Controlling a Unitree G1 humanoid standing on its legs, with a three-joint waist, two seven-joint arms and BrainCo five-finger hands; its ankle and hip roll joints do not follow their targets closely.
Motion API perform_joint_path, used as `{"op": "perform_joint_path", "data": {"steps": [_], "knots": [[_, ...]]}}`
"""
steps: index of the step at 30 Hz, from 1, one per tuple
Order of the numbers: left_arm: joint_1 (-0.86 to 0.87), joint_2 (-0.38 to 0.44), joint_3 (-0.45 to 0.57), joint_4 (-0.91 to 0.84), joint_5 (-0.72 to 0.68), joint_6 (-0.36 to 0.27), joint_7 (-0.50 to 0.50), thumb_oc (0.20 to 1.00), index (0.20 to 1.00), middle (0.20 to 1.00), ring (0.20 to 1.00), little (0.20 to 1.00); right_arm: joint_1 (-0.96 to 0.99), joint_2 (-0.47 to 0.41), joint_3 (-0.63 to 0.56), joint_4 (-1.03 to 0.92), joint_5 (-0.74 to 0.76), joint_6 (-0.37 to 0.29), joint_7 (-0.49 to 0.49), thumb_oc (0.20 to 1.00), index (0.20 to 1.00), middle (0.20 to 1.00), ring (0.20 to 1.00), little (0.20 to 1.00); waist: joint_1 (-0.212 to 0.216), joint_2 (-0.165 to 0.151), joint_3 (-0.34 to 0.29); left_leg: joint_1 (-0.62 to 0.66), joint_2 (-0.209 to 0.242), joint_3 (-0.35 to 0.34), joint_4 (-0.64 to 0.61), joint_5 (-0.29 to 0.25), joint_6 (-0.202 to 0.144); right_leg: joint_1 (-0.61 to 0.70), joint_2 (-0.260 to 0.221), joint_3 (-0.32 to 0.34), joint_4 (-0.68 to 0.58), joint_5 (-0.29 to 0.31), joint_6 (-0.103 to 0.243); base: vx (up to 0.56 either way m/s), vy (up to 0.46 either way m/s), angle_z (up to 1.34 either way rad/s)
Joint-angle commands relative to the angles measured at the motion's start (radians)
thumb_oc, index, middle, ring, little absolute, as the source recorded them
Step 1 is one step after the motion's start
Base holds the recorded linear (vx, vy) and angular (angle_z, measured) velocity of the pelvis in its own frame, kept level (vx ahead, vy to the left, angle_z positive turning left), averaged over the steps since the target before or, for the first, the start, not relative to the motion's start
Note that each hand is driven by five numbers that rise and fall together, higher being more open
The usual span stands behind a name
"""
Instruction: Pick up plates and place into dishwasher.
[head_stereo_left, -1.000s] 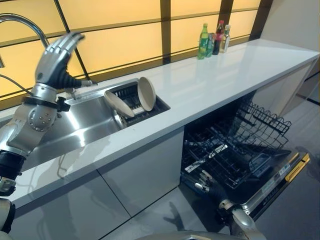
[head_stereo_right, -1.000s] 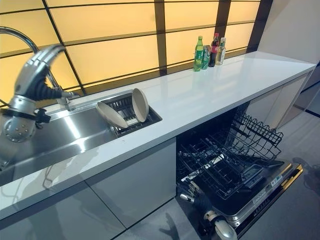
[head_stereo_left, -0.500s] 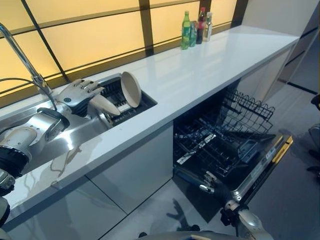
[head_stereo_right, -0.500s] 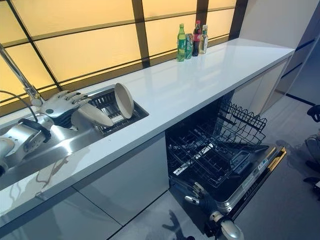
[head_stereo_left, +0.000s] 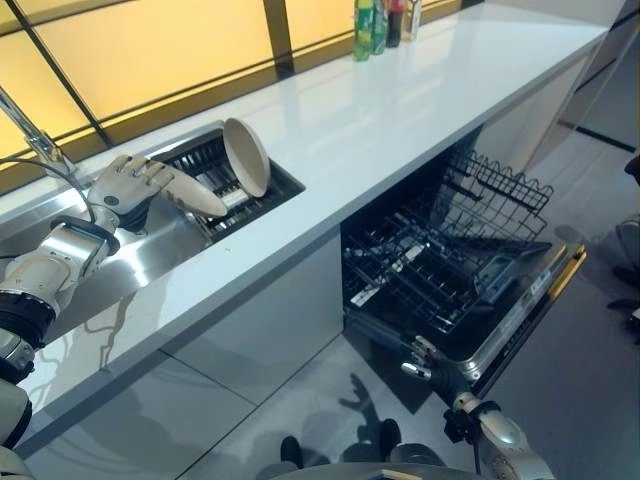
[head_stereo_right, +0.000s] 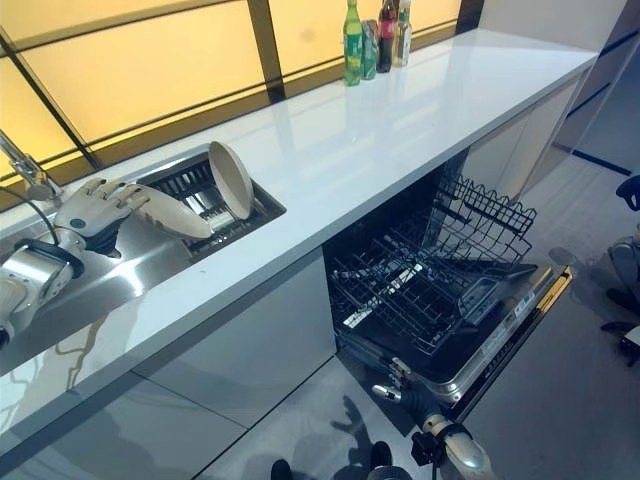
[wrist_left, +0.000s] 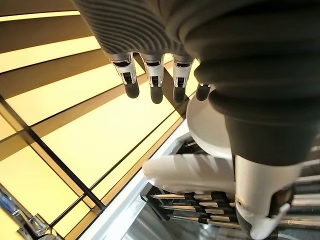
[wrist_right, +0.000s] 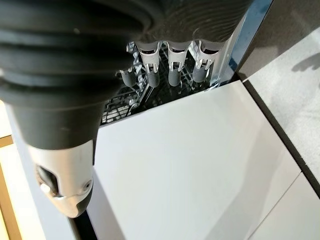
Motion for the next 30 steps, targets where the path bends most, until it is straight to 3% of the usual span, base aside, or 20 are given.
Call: {"op": "perform_joint_path", "data": {"steps": [1, 9, 20, 21, 22, 23, 30], "knots": [[-0.223, 0.007, -0.014, 0.069, 0.025, 0.087, 0.066, 1.0, 1.0, 1.0, 1.0, 1.0, -0.113, -0.022, 0.01, -0.089, 0.024, -0.06, -0.014, 1.0, 1.0, 1.0, 1.0, 1.0, -0.012, -0.014, 0.116, -0.028, -0.042, 0.03, 0.013, -0.102, 0.011, -0.008, -0.06, 0.032, 0.021, -0.105, 0.098, -0.12, 0.044, -0.05], [-0.348, -0.011, -0.073, 0.136, 0.066, 0.171, 0.078, 1.0, 1.0, 1.0, 1.0, 1.0, -0.161, -0.039, 0.002, -0.085, 0.04, -0.077, -0.046, 1.0, 1.0, 1.0, 1.0, 1.0, -0.02, -0.043, 0.174, -0.085, -0.043, 0.032, 0.013, -0.091, 0.011, -0.076, -0.053, 0.047, 0.023, -0.084, 0.1, -0.11, 0.036, -0.04], [-0.469, -0.043, -0.151, 0.227, 0.118, 0.27, -0.092, 1.0, 1.0, 1.0, 1.0, 1.0, -0.207, -0.039, -0.021, -0.09, 0.05, -0.102, -0.094, 1.0, 1.0, 1.0, 1.0, 1.0, -0.031, -0.067, 0.218, -0.132, -0.047, 0.038, 0.013, -0.086, 0.012, -0.136, -0.051, 0.051, 0.026, -0.063, 0.109, -0.06, 0.021, -0.03], [-0.472, -0.041, -0.153, 0.231, 0.113, 0.291, -0.123, 0.724, 0.724, 0.724, 0.724, 0.724, -0.21, -0.04, -0.027, -0.095, 0.049, -0.105, -0.098, 1.0, 1.0, 1.0, 1.0, 1.0, -0.032, -0.068, 0.223, -0.136, -0.046, 0.038, 0.013, -0.086, 0.012, -0.142, -0.051, 0.05, 0.026, -0.061, 0.11, -0.05, 0.014, -0.07], [-0.472, -0.042, -0.152, 0.234, 0.113, 0.295, -0.131, 0.548, 0.548, 0.548, 0.548, 0.548, -0.211, -0.04, -0.028, -0.098, 0.05, -0.105, -0.1, 1.0, 1.0, 1.0, 1.0, 1.0, -0.032, -0.068, 0.224, -0.136, -0.046, 0.038, 0.013, -0.086, 0.012, -0.144, -0.051, 0.05, 0.027, -0.061, 0.11, -0.04, 0.014, -0.07], [-0.476, -0.042, -0.156, 0.239, 0.117, 0.296, -0.145, 0.2, 0.2, 0.2, 0.2, 0.2, -0.211, -0.042, -0.031, -0.101, 0.053, -0.106, -0.102, 1.0, 1.0, 1.0, 1.0, 1.0, -0.033, -0.068, 0.225, -0.137, -0.046, 0.037, 0.013, -0.086, 0.012, -0.145, -0.051, 0.05, 0.026, -0.061, 0.11, -0.02, 0.009, -0.05], [-0.465, -0.035, -0.165, 0.251, 0.138, 0.307, -0.268, 0.2, 0.2, 0.2, 0.2, 0.2, -0.208, -0.042, -0.052, -0.119, 0.064, -0.111, -0.086, 1.0, 1.0, 1.0, 1.0, 1.0, -0.033, -0.064, 0.217, -0.132, -0.048, 0.033, 0.013, -0.089, 0.012, -0.138, -0.054, 0.041, 0.024, -0.061, 0.113, -0.01, 0.0, -0.02]]}}
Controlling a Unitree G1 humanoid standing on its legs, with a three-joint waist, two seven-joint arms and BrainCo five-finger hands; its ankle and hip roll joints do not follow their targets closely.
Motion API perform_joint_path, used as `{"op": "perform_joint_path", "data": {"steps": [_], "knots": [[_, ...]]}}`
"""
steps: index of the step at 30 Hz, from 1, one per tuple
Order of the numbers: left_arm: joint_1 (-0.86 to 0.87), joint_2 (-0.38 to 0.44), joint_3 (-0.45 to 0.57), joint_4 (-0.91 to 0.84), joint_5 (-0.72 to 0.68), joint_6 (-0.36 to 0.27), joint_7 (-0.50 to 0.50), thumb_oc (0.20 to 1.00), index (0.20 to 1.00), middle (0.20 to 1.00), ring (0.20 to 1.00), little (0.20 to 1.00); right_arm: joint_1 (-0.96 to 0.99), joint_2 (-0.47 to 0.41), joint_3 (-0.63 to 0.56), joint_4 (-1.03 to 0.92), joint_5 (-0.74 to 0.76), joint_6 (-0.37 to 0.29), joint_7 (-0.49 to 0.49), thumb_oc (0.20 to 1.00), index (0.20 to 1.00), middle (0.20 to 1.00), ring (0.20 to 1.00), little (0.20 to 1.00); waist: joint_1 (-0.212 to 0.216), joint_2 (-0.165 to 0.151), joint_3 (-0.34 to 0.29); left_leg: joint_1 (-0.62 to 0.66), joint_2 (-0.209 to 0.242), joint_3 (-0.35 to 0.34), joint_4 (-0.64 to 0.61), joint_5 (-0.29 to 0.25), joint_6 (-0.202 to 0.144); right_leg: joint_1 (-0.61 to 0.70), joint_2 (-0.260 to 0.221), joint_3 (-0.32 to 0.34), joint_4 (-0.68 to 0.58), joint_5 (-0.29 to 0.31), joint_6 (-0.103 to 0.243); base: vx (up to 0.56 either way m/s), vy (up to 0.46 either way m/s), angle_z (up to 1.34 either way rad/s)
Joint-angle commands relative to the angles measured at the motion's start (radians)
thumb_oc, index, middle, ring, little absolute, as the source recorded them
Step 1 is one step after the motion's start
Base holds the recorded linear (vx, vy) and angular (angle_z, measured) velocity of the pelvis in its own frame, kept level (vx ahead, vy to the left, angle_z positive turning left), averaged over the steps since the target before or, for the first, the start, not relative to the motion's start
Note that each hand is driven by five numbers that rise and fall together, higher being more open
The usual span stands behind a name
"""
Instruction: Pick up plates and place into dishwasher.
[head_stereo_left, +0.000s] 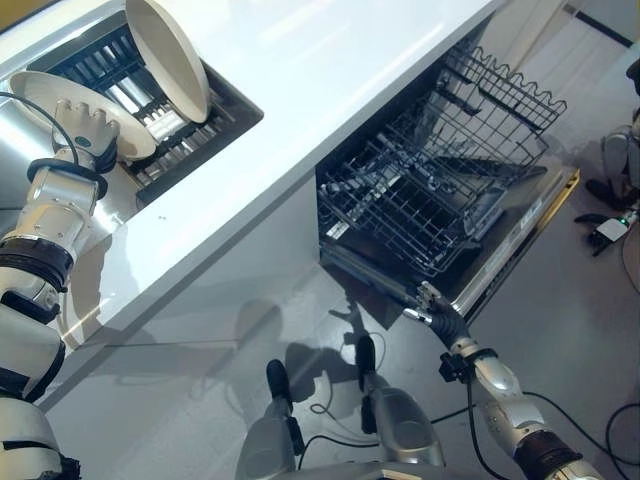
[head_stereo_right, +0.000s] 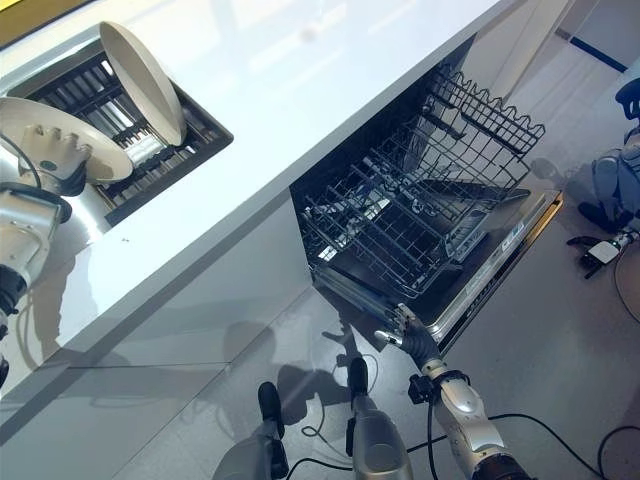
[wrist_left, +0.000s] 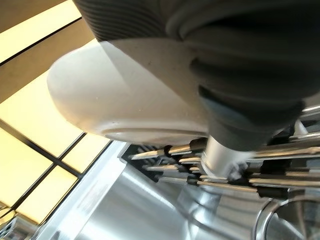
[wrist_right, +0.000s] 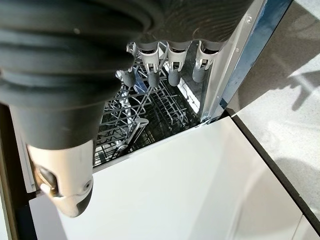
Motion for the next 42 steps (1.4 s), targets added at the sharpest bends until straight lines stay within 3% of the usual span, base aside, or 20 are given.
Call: {"op": "perform_joint_path", "data": {"steps": [1, 6, 13, 18, 24, 29, 31, 34, 36, 42], "knots": [[-0.121, 0.042, -0.008, 0.05, 0.036, 0.061, -0.062, 0.2, 0.2, 0.2, 0.2, 0.2, -0.035, -0.031, -0.043, -0.114, 0.038, -0.065, 0.011, 1.0, 1.0, 1.0, 1.0, 1.0, 0.001, -0.004, 0.026, -0.022, -0.043, 0.004, 0.012, -0.112, 0.013, -0.009, -0.059, 0.013, 0.018, -0.096, 0.114, 0.0, -0.033, -0.01], [-0.121, 0.049, -0.015, 0.04, 0.019, 0.074, -0.088, 0.2, 0.2, 0.2, 0.2, 0.2, -0.031, -0.024, -0.038, -0.12, 0.047, -0.075, 0.022, 1.0, 1.0, 1.0, 1.0, 1.0, 0.006, 0.006, 0.002, -0.007, -0.043, 0.002, 0.012, -0.115, 0.013, 0.013, -0.064, -0.002, 0.015, -0.101, 0.115, 0.01, -0.054, -0.01], [-0.099, 0.061, 0.006, -0.001, -0.102, 0.074, 0.04, 0.2, 0.2, 0.2, 0.2, 0.2, -0.001, -0.006, -0.034, -0.156, 0.064, -0.109, 0.06, 1.0, 1.0, 1.0, 1.0, 1.0, 0.016, 0.024, -0.06, 0.038, -0.045, -0.003, 0.012, -0.125, 0.013, 0.072, -0.068, -0.02, 0.01, -0.117, 0.114, 0.04, -0.075, 0.07], [-0.057, 0.053, 0.067, -0.097, -0.288, 0.059, 0.173, 0.2, 0.2, 0.2, 0.2, 0.2, 0.007, 0.007, -0.017, -0.241, 0.026, -0.116, 0.088, 1.0, 1.0, 1.0, 1.0, 1.0, 0.035, 0.038, -0.118, 0.079, -0.045, -0.012, 0.012, -0.134, 0.015, 0.126, -0.075, -0.036, 0.007, -0.132, 0.113, 0.04, -0.09, 0.15], [0.102, 0.031, 0.216, -0.297, -0.413, -0.007, 0.301, 0.2, 0.2, 0.2, 0.2, 0.2, -0.024, -0.013, -0.024, -0.368, -0.188, -0.182, -0.081, 1.0, 1.0, 1.0, 1.0, 1.0, 0.074, 0.046, -0.181, 0.128, -0.044, -0.028, 0.012, -0.15, 0.017, 0.186, -0.081, -0.049, 0.005, -0.148, 0.114, 0.05, -0.09, 0.06], [0.273, -0.022, 0.367, -0.517, -0.426, -0.089, 0.389, 0.2, 0.2, 0.2, 0.2, 0.2, -0.108, -0.079, -0.072, -0.515, -0.474, -0.228, -0.274, 1.0, 1.0, 1.0, 1.0, 1.0, 0.113, 0.043, -0.224, 0.164, -0.043, -0.047, 0.012, -0.166, 0.019, 0.229, -0.079, -0.054, 0.005, -0.165, 0.113, 0.03, -0.061, 0.02], [0.3, -0.049, 0.405, -0.607, -0.446, -0.155, 0.399, 0.2, 0.2, 0.2, 0.2, 0.2, -0.179, -0.134, -0.097, -0.553, -0.632, -0.218, -0.367, 1.0, 1.0, 1.0, 1.0, 1.0, 0.129, 0.037, -0.237, 0.174, -0.042, -0.055, 0.012, -0.173, 0.018, 0.243, -0.078, -0.059, 0.005, -0.171, 0.111, 0.0, -0.07, 0.07], [0.326, -0.101, 0.448, -0.745, -0.491, -0.228, 0.353, 0.2, 0.2, 0.2, 0.2, 0.2, -0.304, -0.228, -0.109, -0.56, -0.784, -0.163, -0.464, 1.0, 1.0, 1.0, 1.0, 1.0, 0.151, 0.024, -0.252, 0.188, -0.041, -0.066, 0.012, -0.178, 0.017, 0.264, -0.075, -0.069, 0.005, -0.178, 0.107, -0.01, -0.072, 0.04], [0.335, -0.14, 0.461, -0.828, -0.625, -0.315, 0.277, 0.2, 0.2, 0.2, 0.2, 0.2, -0.403, -0.296, -0.109, -0.55, -0.861, -0.127, -0.525, 1.0, 1.0, 1.0, 1.0, 1.0, 0.166, 0.013, -0.261, 0.198, -0.038, -0.073, 0.012, -0.181, 0.015, 0.277, -0.072, -0.076, 0.005, -0.184, 0.103, 0.0, -0.094, 0.09], [0.324, -0.212, 0.428, -0.931, -0.828, -0.443, 0.102, 0.2, 0.2, 0.2, 0.2, 0.2, -0.65, -0.426, -0.029, -0.469, -0.989, -0.002, -0.567, 1.0, 1.0, 1.0, 1.0, 1.0, 0.193, -0.009, -0.284, 0.216, -0.036, -0.093, 0.012, -0.186, 0.018, 0.304, -0.062, -0.083, 0.005, -0.197, 0.095, 0.01, -0.07, 0.06]]}}
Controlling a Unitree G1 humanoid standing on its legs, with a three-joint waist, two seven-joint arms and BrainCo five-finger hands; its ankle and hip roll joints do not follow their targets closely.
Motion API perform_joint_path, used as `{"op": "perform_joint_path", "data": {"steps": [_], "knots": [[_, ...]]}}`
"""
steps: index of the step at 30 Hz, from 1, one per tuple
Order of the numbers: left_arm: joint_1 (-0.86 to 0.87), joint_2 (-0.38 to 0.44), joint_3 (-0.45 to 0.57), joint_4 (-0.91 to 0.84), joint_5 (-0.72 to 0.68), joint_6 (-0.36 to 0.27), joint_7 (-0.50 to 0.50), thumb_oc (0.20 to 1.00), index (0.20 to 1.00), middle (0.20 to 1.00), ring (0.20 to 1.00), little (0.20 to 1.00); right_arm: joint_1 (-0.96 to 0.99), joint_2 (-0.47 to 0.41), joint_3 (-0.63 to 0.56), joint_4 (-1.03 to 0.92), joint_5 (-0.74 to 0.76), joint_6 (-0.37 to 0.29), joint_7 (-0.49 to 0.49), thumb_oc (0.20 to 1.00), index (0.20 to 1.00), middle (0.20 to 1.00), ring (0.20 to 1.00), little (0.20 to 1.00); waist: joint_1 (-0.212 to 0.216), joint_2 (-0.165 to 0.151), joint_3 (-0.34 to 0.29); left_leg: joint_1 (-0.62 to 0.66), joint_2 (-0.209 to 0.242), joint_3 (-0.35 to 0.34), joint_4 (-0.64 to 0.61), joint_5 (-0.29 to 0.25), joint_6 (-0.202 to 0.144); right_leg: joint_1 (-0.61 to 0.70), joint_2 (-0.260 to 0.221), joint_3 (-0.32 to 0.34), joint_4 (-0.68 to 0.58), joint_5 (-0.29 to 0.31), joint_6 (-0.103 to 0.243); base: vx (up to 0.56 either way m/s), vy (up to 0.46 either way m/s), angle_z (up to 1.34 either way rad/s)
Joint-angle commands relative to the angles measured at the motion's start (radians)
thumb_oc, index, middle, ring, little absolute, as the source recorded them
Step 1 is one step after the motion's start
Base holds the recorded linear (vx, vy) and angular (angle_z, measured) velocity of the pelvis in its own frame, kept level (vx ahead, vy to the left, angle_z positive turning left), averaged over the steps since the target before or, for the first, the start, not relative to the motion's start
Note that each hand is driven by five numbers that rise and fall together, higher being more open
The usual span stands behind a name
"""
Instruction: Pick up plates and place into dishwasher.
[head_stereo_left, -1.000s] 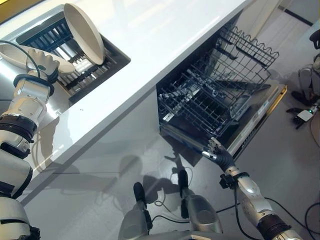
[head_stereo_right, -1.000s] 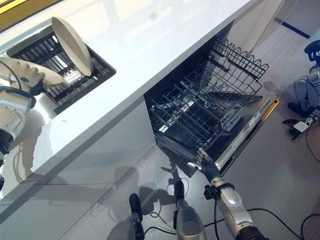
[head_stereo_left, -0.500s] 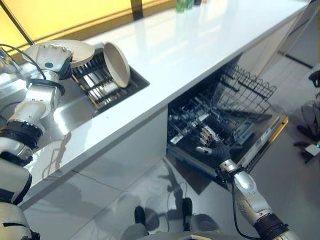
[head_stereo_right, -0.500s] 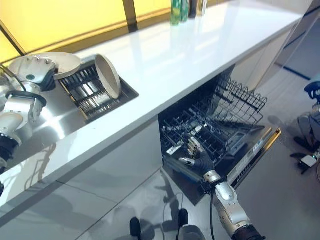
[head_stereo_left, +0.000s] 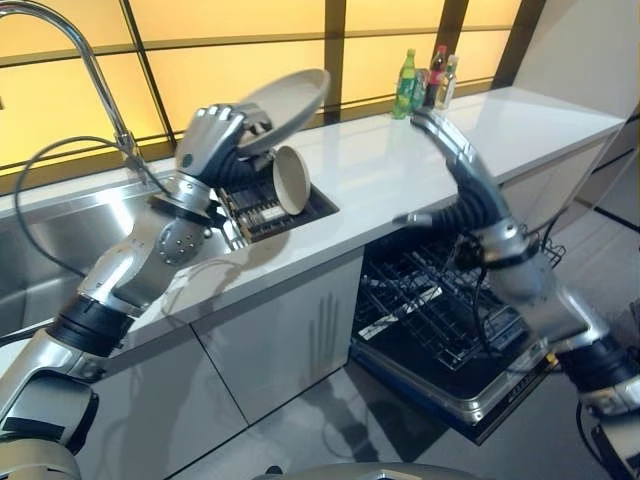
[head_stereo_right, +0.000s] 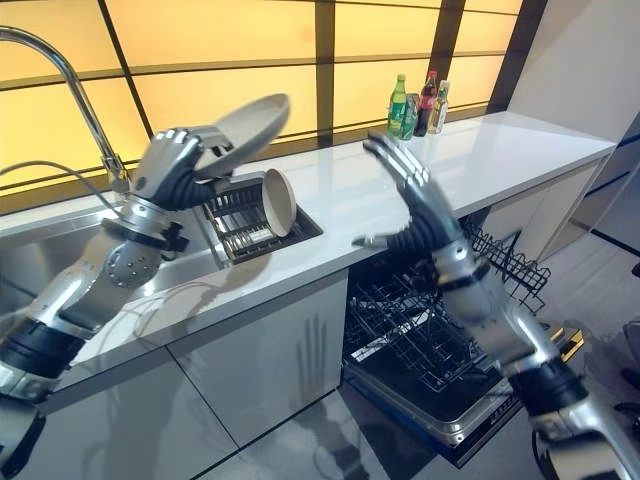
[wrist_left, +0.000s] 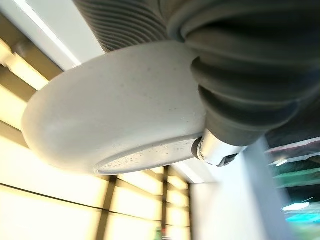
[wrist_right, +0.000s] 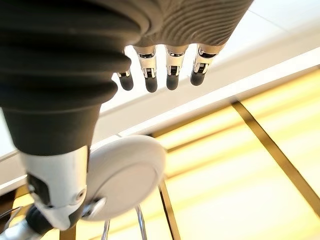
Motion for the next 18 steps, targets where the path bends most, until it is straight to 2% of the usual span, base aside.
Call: {"op": "perform_joint_path", "data": {"steps": [1, 4, 8, 13, 18], "knots": [[-0.091, -0.002, 0.015, -0.048, -0.152, -0.082, -0.092, 0.2, 0.2, 0.2, 0.2, 0.2, -0.166, -0.114, 0.041, 0.022, -0.04, 0.056, -0.038, 1.0, 1.0, 1.0, 1.0, 1.0, 0.039, 0.007, 0.025, 0.026, -0.045, -0.005, 0.012, -0.171, 0.018, 0.071, -0.062, -0.014, 0.01, -0.157, 0.1, 0.01, -0.042, 0.01], [-0.109, 0.004, -0.024, -0.064, -0.258, -0.127, -0.196, 0.2, 0.2, 0.2, 0.2, 0.2, -0.251, -0.172, 0.086, 0.075, -0.069, 0.082, -0.017, 1.0, 1.0, 1.0, 1.0, 1.0, 0.049, 0.0, 0.013, 0.029, -0.045, -0.008, 0.012, -0.168, 0.019, 0.077, -0.058, -0.017, 0.01, -0.159, 0.097, 0.01, -0.038, 0.03], [-0.148, 0.033, -0.074, -0.071, -0.35, -0.149, -0.27, 0.2, 0.2, 0.2, 0.2, 0.2, -0.344, -0.215, 0.162, 0.154, -0.089, 0.102, -0.007, 1.0, 1.0, 1.0, 1.0, 1.0, 0.058, -0.003, 0.005, 0.031, -0.046, -0.013, 0.012, -0.166, 0.021, 0.082, -0.056, -0.021, 0.01, -0.158, 0.096, 0.01, -0.014, 0.03], [-0.177, 0.066, -0.103, -0.079, -0.395, -0.18, -0.31, 0.2, 0.2, 0.2, 0.2, 0.2, -0.393, -0.233, 0.216, 0.188, -0.082, 0.109, 0.034, 1.0, 1.0, 1.0, 1.0, 1.0, 0.066, -0.005, -0.003, 0.028, -0.049, -0.018, 0.012, -0.164, 0.024, 0.081, -0.058, -0.023, 0.01, -0.156, 0.096, 0.01, -0.01, 0.02], [-0.212, 0.074, -0.135, -0.082, -0.404, -0.192, -0.322, 0.2, 0.2, 0.2, 0.2, 0.2, -0.437, -0.227, 0.283, 0.201, -0.005, 0.088, 0.165, 1.0, 1.0, 1.0, 1.0, 1.0, 0.071, -0.007, -0.006, 0.025, -0.052, -0.023, 0.012, -0.161, 0.025, 0.08, -0.06, -0.026, 0.01, -0.153, 0.096, 0.0, 0.0, 0.0]]}}
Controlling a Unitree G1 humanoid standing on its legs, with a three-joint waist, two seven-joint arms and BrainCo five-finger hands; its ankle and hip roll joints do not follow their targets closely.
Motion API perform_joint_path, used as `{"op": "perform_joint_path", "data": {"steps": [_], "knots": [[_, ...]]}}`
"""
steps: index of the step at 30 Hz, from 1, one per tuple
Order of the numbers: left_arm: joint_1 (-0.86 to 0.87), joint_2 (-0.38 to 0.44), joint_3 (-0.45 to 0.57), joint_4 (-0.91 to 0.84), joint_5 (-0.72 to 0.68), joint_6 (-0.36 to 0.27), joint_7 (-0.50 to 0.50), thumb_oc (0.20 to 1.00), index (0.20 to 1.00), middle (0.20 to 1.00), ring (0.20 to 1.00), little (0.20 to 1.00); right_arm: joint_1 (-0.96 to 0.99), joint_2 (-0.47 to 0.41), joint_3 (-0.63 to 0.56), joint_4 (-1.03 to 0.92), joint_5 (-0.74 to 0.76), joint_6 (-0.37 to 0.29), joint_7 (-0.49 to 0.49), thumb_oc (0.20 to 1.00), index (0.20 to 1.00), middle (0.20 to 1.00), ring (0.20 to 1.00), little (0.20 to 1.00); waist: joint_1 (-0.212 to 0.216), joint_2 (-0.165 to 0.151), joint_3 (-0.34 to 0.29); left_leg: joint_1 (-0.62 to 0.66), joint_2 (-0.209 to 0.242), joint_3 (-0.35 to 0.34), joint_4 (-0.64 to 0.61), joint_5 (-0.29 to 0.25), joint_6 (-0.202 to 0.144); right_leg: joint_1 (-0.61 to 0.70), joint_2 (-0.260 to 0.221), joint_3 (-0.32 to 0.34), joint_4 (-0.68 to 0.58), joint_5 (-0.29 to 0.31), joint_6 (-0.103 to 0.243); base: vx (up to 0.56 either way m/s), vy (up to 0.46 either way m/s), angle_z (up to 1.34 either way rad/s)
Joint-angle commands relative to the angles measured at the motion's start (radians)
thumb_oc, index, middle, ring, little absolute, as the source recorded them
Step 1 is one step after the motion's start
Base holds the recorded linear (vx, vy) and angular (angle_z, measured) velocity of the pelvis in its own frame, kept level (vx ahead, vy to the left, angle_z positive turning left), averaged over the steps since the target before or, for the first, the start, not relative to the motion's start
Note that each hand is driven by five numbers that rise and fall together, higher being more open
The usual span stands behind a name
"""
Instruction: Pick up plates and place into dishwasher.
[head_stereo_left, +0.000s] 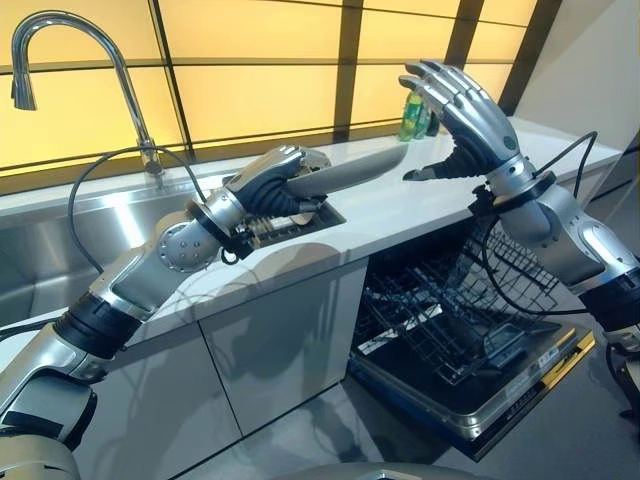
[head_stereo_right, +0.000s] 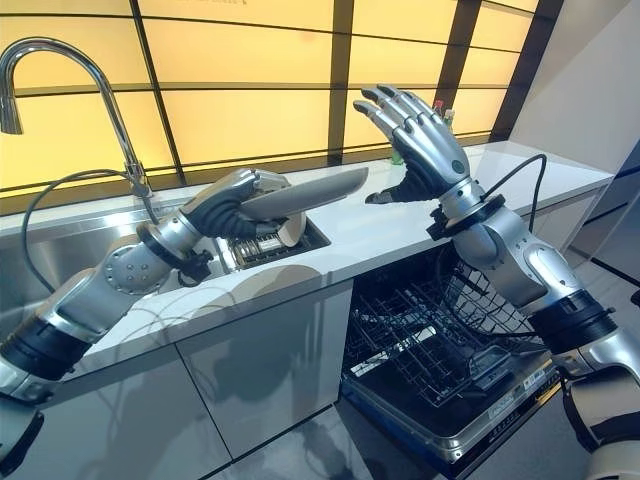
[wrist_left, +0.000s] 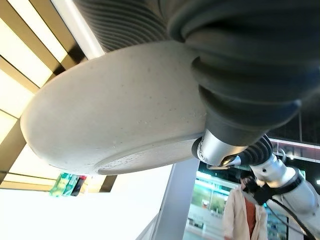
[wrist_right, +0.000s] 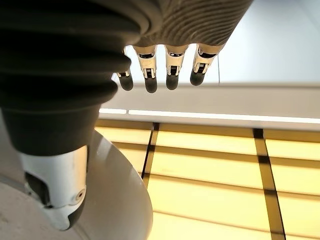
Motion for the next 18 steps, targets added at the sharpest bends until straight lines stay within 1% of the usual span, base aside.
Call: {"op": "perform_joint_path", "data": {"steps": [1, 2, 3, 5, 7, 9, 11, 13, 14, 15, 18], "knots": [[-0.178, 0.016, -0.033, -0.04, -0.082, -0.039, 0.017, 0.2, 0.2, 0.2, 0.2, 0.2, -0.217, -0.087, 0.106, 0.051, 0.106, 0.007, 0.107, 1.0, 1.0, 1.0, 1.0, 1.0, 0.052, 0.019, 0.03, 0.026, -0.051, -0.001, 0.012, -0.163, 0.023, 0.065, -0.06, -0.011, 0.01, -0.147, 0.103, 0.0, 0.0, 0.0], [-0.184, 0.016, -0.037, -0.038, -0.083, -0.041, 0.016, 0.2, 0.2, 0.2, 0.2, 0.2, -0.229, -0.088, 0.12, 0.053, 0.128, 0.009, 0.123, 1.0, 1.0, 1.0, 1.0, 1.0, 0.053, 0.019, 0.029, 0.025, -0.05, -0.001, 0.012, -0.162, 0.023, 0.065, -0.06, -0.012, 0.01, -0.147, 0.103, 0.0, 0.0, 0.0], [-0.199, 0.016, -0.049, -0.033, -0.085, -0.046, 0.019, 0.2, 0.2, 0.2, 0.2, 0.2, -0.247, -0.077, 0.142, 0.069, 0.193, 0.008, 0.184, 1.0, 1.0, 1.0, 1.0, 1.0, 0.055, 0.017, 0.027, 0.025, -0.05, -0.001, 0.012, -0.162, 0.022, 0.065, -0.061, -0.013, 0.01, -0.147, 0.102, 0.0, 0.0, 0.0], [-0.209, 0.008, -0.055, -0.03, -0.085, -0.042, 0.023, 0.2, 0.2, 0.2, 0.2, 0.2, -0.259, -0.059, 0.166, 0.094, 0.295, 0.001, 0.267, 1.0, 1.0, 1.0, 1.0, 1.0, 0.056, 0.015, 0.024, 0.025, -0.051, -0.004, 0.012, -0.162, 0.021, 0.067, -0.062, -0.014, 0.01, -0.148, 0.1, 0.02, 0.004, 0.01], [-0.215, 0.001, -0.056, -0.024, -0.082, -0.041, 0.03, 0.2, 0.2, 0.2, 0.2, 0.2, -0.252, -0.033, 0.167, 0.109, 0.357, 0.005, 0.32, 1.0, 1.0, 1.0, 1.0, 1.0, 0.056, 0.014, 0.023, 0.026, -0.051, -0.005, 0.012, -0.162, 0.021, 0.068, -0.062, -0.014, 0.01, -0.148, 0.098, 0.0, 0.0, 0.0], [-0.218, -0.01, -0.057, -0.02, -0.082, -0.042, 0.03, 0.2, 0.2, 0.2, 0.2, 0.2, -0.245, -0.01, 0.165, 0.127, 0.389, 0.005, 0.348, 1.0, 1.0, 1.0, 1.0, 1.0, 0.057, 0.014, 0.023, 0.028, -0.05, -0.006, 0.012, -0.162, 0.021, 0.07, -0.063, -0.015, 0.01, -0.149, 0.097, 0.0, 0.0, 0.0], [-0.216, -0.029, -0.056, -0.022, -0.073, -0.038, 0.036, 0.2, 0.2, 0.2, 0.2, 0.2, -0.233, 0.03, 0.157, 0.141, 0.443, 0.012, 0.386, 1.0, 1.0, 1.0, 1.0, 1.0, 0.059, 0.013, 0.024, 0.028, -0.051, -0.009, 0.012, -0.163, 0.021, 0.072, -0.064, -0.016, 0.01, -0.15, 0.095, 0.0, 0.0, 0.0], [-0.213, -0.051, -0.049, -0.02, -0.066, -0.035, 0.032, 0.2, 0.2, 0.2, 0.2, 0.2, -0.228, 0.067, 0.146, 0.156, 0.462, 0.02, 0.406, 1.0, 1.0, 1.0, 1.0, 1.0, 0.061, 0.013, 0.025, 0.03, -0.05, -0.01, 0.012, -0.164, 0.021, 0.074, -0.064, -0.015, 0.01, -0.151, 0.094, 0.0, 0.0, 0.0], [-0.212, -0.053, -0.049, -0.019, -0.065, -0.036, 0.033, 0.2, 0.2, 0.2, 0.2, 0.2, -0.227, 0.069, 0.145, 0.157, 0.465, 0.019, 0.404, 0.944, 0.944, 0.944, 0.944, 0.944, 0.061, 0.013, 0.025, 0.03, -0.05, -0.01, 0.012, -0.164, 0.021, 0.074, -0.064, -0.015, 0.01, -0.151, 0.094, 0.0, 0.0, 0.0], [-0.218, -0.069, -0.053, -0.011, -0.057, -0.035, 0.035, 0.2, 0.2, 0.2, 0.2, 0.2, -0.229, 0.092, 0.144, 0.174, 0.458, 0.006, 0.396, 0.2, 0.2, 0.2, 0.2, 0.2, 0.063, 0.014, 0.025, 0.031, -0.049, -0.011, 0.012, -0.165, 0.021, 0.075, -0.064, -0.014, 0.01, -0.152, 0.092, 0.0, 0.0, 0.0], [-0.221, -0.087, -0.054, -0.007, -0.046, -0.028, 0.036, 0.2, 0.2, 0.2, 0.2, 0.2, -0.23, 0.117, 0.135, 0.202, 0.465, -0.007, 0.363, 0.2, 0.2, 0.2, 0.2, 0.2, 0.064, 0.016, 0.024, 0.035, -0.047, -0.008, 0.012, -0.166, 0.02, 0.079, -0.064, -0.014, 0.01, -0.154, 0.092, 0.0, 0.0, 0.0]]}}
